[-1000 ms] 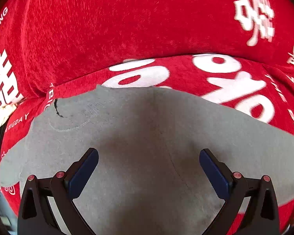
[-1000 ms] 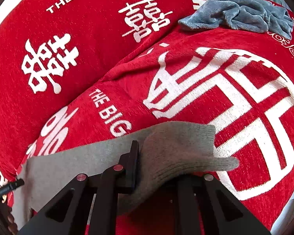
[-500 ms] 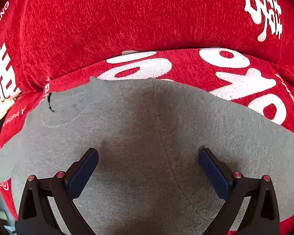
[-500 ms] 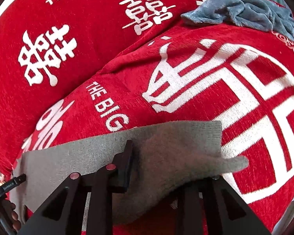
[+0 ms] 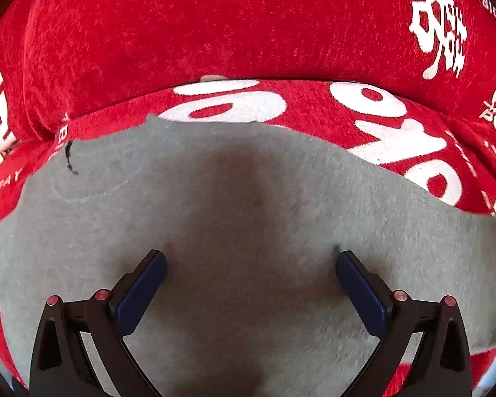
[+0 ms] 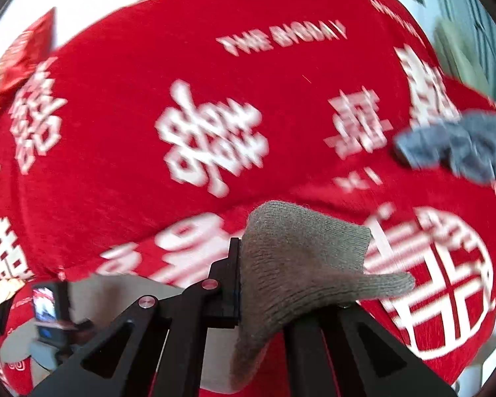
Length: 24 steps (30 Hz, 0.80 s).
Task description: Fold small clothes
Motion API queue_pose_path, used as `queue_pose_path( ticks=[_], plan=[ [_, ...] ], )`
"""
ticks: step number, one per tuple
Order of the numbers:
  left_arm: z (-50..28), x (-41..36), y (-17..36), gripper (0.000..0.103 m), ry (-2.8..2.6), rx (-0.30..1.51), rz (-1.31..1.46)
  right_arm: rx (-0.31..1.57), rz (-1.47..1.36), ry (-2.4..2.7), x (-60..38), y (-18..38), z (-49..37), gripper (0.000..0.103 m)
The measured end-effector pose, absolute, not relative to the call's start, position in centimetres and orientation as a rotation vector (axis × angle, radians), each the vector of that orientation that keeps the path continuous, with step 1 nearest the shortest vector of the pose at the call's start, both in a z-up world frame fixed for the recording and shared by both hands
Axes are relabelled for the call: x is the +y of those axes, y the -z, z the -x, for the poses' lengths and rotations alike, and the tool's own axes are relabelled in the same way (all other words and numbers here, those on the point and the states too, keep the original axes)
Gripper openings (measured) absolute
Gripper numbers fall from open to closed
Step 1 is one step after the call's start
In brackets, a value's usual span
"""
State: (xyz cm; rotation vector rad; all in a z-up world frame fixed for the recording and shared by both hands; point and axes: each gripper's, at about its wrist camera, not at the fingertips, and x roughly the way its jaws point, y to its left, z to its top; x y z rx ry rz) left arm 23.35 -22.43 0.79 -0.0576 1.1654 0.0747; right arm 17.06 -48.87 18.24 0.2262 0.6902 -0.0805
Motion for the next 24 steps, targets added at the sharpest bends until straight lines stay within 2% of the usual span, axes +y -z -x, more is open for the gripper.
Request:
queue_pose_path(
  ticks=[8,15,19,24],
  plan=[
    [-20.9,-15.9,-3.3,0.103,-0.071,1.099,0.124,0.651,-0.110,-0.036,-37.1,-23.0,-18.7,0.005],
    [-17.1,-4.7,-4.9,0.103,-0.156,1.042,0.227,0.662,-0.034,-0.189,-22.2,-24.2,-20.4,0.005],
    [-13.9,3.1,-4.4,0.103,-0.248,1.040,0.339,0.678,0.036,-0.287,-13.5,-23.0,-20.8,0.005],
    [-9.5,10.7,-3.1,0.103,-0.350,1.028,0.449,0.770,0.157,-0.339,-4.3,-16.7,-20.9,0.005]
  ],
)
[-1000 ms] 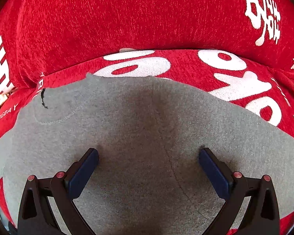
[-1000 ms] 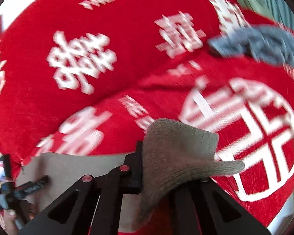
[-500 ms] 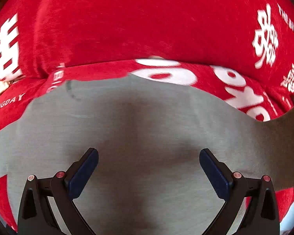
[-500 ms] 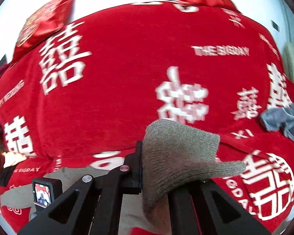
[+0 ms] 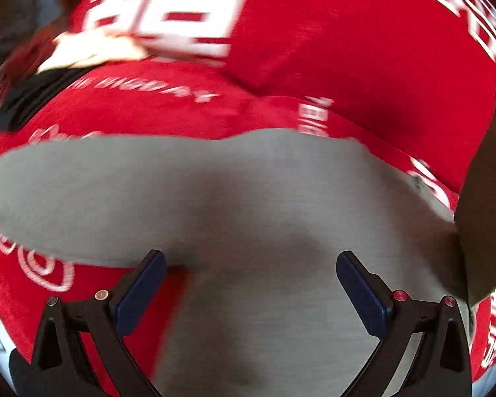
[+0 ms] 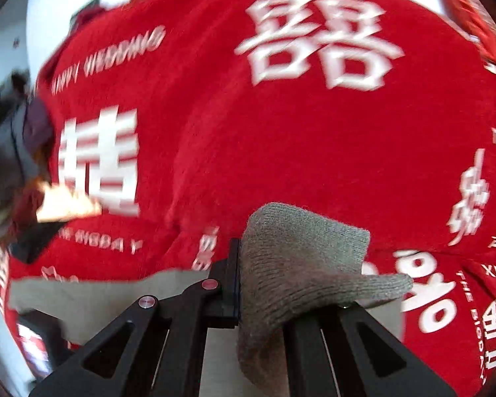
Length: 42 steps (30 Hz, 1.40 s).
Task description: Fold small clothes
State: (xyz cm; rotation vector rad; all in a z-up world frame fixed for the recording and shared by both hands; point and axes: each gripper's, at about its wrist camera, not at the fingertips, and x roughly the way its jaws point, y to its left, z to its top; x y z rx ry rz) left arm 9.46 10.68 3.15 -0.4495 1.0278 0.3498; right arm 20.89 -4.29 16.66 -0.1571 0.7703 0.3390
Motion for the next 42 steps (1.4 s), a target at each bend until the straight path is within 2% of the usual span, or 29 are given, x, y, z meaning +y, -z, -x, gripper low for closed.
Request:
queue_pose_path(
  ticks=[7,10,12,13,14,16,18,26,31,38,42],
  plan=[
    [-6.1,15.4,-1.5,0.103,-0.382,1.022,0.541,0.937,0.328,-0.294,1.6,-5.7,-20.2,0.005],
    [-5.3,15.5,-1.5,0.103,-0.369,1.017,0.548,1.052,0.371,-0.335,2.9,-2.6,-20.3,0.010],
    [-4.8,15.6,-1.7,0.103,-0.363,1.004,0.561,1.117,0.412,-0.404,3.9,-1.8,-20.0,0.021],
    [-4.7,15.5,-1.8,0.103,-0.362,1.000,0.566,1.104,0.441,-0.421,4.1,-2.1,-19.6,0.039],
    [-4.7,15.5,-2.0,0.103,-0.362,0.995,0.572,1.066,0.478,-0.416,4.2,-2.8,-19.1,0.061],
    [-4.4,15.5,-2.4,0.103,-0.363,0.987,0.576,0.985,0.506,-0.396,3.2,-4.7,-18.2,0.079],
    [-4.4,15.4,-2.7,0.103,-0.360,0.982,0.572,0.921,0.471,-0.393,0.7,-7.3,-17.5,0.080],
    [-6.1,11.5,-4.9,0.103,-0.299,0.959,0.521,0.920,0.151,-0.496,-10.0,-12.1,-17.7,0.081],
    [-6.2,10.1,-4.2,0.103,-0.296,1.013,0.512,0.958,0.158,-0.494,-7.3,-9.9,-19.1,0.081],
    [-4.3,12.5,-4.4,0.103,-0.383,1.017,0.505,1.044,0.362,-0.104,-6.2,-4.2,-22.6,0.081],
    [-3.6,13.0,-3.9,0.103,-0.412,1.023,0.510,1.070,0.285,-0.500,-1.7,-4.3,-20.8,0.079]
  ],
)
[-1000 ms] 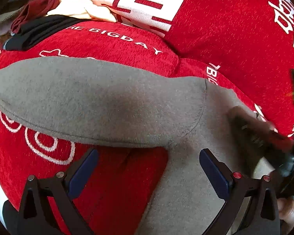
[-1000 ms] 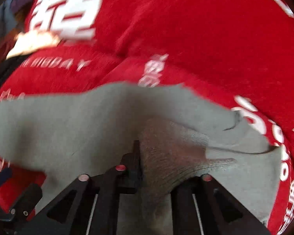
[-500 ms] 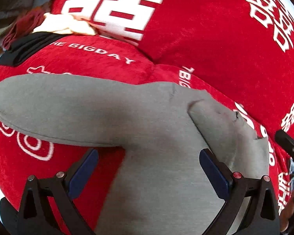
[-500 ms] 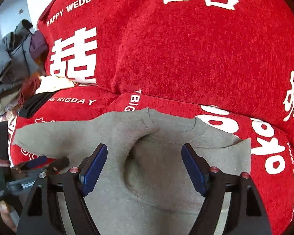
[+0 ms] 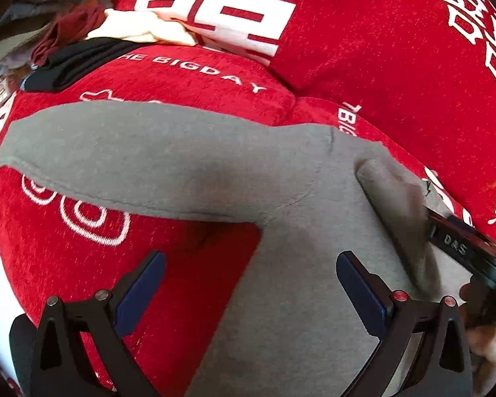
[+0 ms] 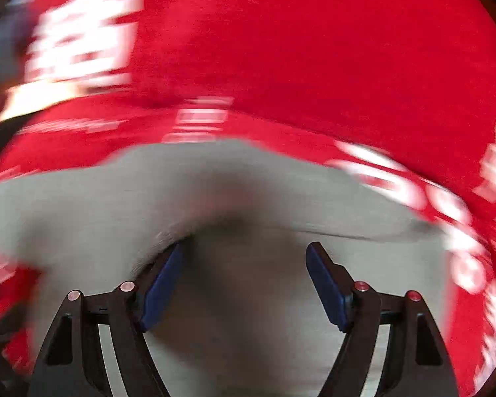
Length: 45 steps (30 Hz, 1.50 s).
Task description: Fold small clothes
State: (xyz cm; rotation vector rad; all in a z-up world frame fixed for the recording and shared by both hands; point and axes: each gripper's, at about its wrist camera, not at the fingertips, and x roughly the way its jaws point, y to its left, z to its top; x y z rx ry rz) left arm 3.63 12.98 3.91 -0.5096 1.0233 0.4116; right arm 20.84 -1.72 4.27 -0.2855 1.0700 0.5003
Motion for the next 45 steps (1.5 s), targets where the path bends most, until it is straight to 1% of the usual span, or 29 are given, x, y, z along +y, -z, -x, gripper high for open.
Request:
queue_pose_path(
  ticks=[1,2,4,7,10,13,16,19,21,23,25,29,32,34,37,39,41,42,45],
  plan=[
    [-3.5,13.0,-3.7,0.103,-0.413,1.031,0.512,1.059,0.269,-0.578,-1.1,-4.7,-20.3,0.077],
    [-3.4,12.9,-3.6,0.103,-0.412,1.036,0.513,1.038,0.256,-0.610,-1.0,-5.3,-19.9,0.077],
    [-3.4,12.6,-3.6,0.103,-0.406,1.039,0.513,1.011,0.267,-0.537,-2.2,-6.1,-20.1,0.078],
    [-4.2,11.8,-4.1,0.103,-0.377,1.029,0.498,0.956,0.370,-0.370,-6.5,-6.9,-20.7,0.079],
    [-6.5,9.9,-4.3,0.103,-0.307,1.032,0.450,0.963,0.343,-0.265,-11.8,-7.4,-22.0,0.079],
    [-9.5,8.3,-3.7,0.103,-0.321,1.046,0.397,0.995,0.231,-0.201,-16.8,-6.8,-24.1,0.079],
    [-12.2,6.6,-2.9,0.103,-0.258,1.071,0.393,1.072,0.077,-0.303,-19.8,-4.3,-26.2,0.079],
    [-13.9,4.6,-1.6,0.103,-0.260,1.113,0.273,1.123,0.115,-0.194,-23.1,-1.5,-27.7,0.078],
    [-14.0,4.3,-0.7,0.103,-0.275,1.132,0.232,1.102,0.069,-0.134,-26.5,-1.3,-28.1,0.081],
    [-13.8,4.3,-0.6,0.103,-0.277,1.115,0.236,1.091,0.042,-0.107,-28.8,-1.9,-28.1,0.081],
    [-14.1,4.1,-0.8,0.103,-0.292,1.118,0.242,1.043,0.132,-0.048,-29.3,-3.3,-27.3,0.081],
    [-14.7,1.8,-1.3,0.103,-0.257,1.100,0.214,0.991,0.096,-0.213,-27.4,-5.9,-23.9,0.082],
    [-14.6,-0.4,-1.3,0.103,-0.223,1.102,0.157,0.984,0.093,-0.428,-24.1,-6.4,-19.8,0.082],
    [-14.5,-0.9,-0.9,0.103,-0.229,1.107,0.129,1.013,0.114,-0.530,-22.2,-5.3,-17.8,0.082],
    [-13.9,0.5,-0.9,0.103,-0.255,1.103,0.144,1.023,0.214,-0.390,-23.1,-3.1,-17.4,0.081],
    [-13.4,1.9,-0.9,0.103,-0.277,1.107,0.175,1.041,0.178,-0.232,-26.7,-2.2,-18.2,0.082],
    [-12.8,3.2,-1.0,0.103,-0.314,1.098,0.204,1.039,0.056,-0.196,-30.0,-2.8,-17.9,0.082],
    [-12.5,3.5,-1.1,0.103,-0.321,1.092,0.215,1.031,0.047,-0.197,-30.8,-3.2,-17.5,0.082],
    [-12.5,3.5,-0.8,0.103,-0.312,1.090,0.230,0.966,0.196,-0.200,-29.1,-4.4,-15.5,0.083]
  ],
)
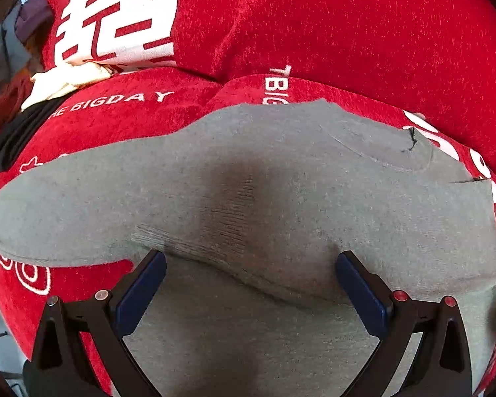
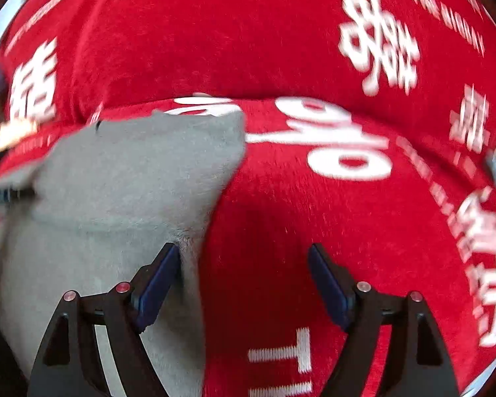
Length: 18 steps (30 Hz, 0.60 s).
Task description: Fold small clothes
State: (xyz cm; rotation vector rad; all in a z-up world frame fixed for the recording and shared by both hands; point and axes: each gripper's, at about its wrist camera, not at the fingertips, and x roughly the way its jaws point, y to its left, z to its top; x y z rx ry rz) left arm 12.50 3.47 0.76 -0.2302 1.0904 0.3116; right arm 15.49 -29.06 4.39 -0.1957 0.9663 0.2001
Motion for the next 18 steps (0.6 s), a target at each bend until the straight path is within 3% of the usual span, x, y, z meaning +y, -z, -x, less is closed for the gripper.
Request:
queue_pose_path(
  ticks=[5,9,18],
  plan=[
    [-13.1,1.3,-0.4,0.103,-0.292,1.096,0.189,0.952,0.377,-0.130,-25.4,-3.2,-16.5,0.082],
    [-13.3,2.2,-0.2,0.103,-0.287,1.101,0.198,1.018,0.074,-0.125,-31.6,-3.7,-17.5,0.084],
    [-13.4,1.7,-0.2,0.103,-0.286,1.081,0.196,0.904,0.063,-0.231,-30.1,-8.1,-17.4,0.085]
  ],
)
